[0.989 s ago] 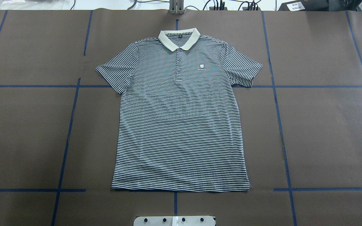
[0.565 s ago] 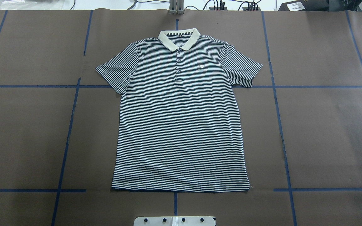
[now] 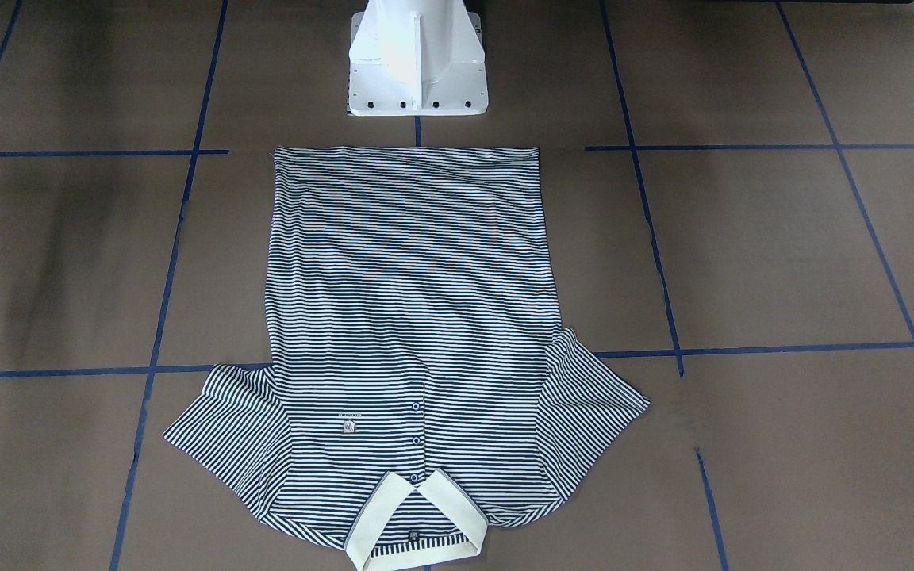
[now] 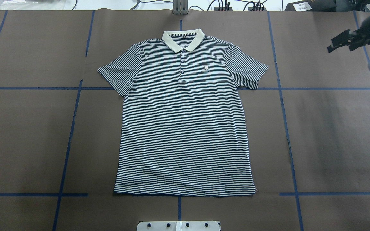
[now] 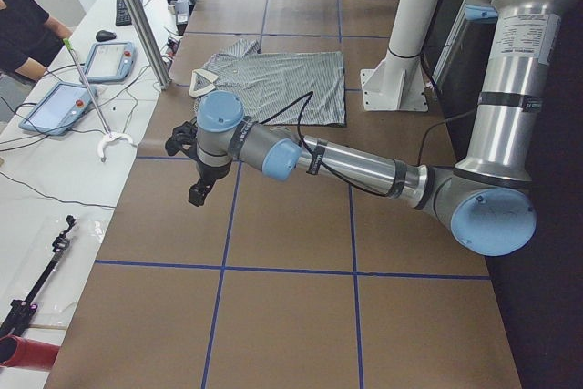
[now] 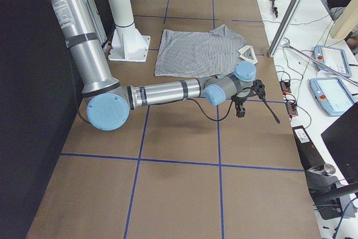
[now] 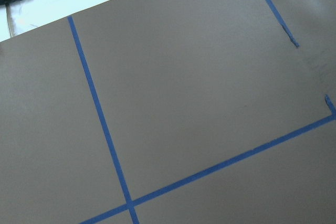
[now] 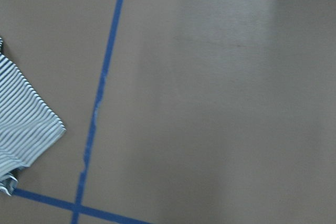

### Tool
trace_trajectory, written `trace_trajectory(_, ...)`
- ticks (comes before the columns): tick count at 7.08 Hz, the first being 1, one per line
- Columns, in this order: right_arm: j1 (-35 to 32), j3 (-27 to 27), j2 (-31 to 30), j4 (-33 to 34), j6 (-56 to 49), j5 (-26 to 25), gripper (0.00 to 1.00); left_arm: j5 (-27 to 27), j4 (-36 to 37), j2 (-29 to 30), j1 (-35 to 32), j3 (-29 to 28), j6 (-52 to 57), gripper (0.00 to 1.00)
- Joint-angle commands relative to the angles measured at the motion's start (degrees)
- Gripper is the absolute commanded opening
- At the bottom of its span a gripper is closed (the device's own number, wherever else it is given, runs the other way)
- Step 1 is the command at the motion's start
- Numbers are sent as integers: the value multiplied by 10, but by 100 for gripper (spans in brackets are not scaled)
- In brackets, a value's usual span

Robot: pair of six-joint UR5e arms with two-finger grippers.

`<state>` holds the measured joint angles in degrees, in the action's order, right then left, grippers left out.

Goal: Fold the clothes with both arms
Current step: 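Move the right gripper to the sleeve nearest it and grasp its edge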

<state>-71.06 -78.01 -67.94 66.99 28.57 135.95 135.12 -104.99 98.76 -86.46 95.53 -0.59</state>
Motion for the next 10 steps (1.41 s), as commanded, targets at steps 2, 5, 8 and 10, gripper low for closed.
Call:
trace_trajectory(2, 116, 40, 78, -8, 97, -98, 100, -4, -15, 40, 37, -46, -85, 100)
trace_trajectory(5, 158, 145, 137, -63, 117, -145, 99, 0, -20, 54, 39, -40, -136, 100)
trace_trajectory(8, 185, 175, 162, -62, 142, -175, 97, 1, -36, 52, 38, -32, -136, 100)
trace_trajectory(10, 185, 175, 157, -60, 142, -175, 95, 1, -36, 51, 38, -32, -136, 100)
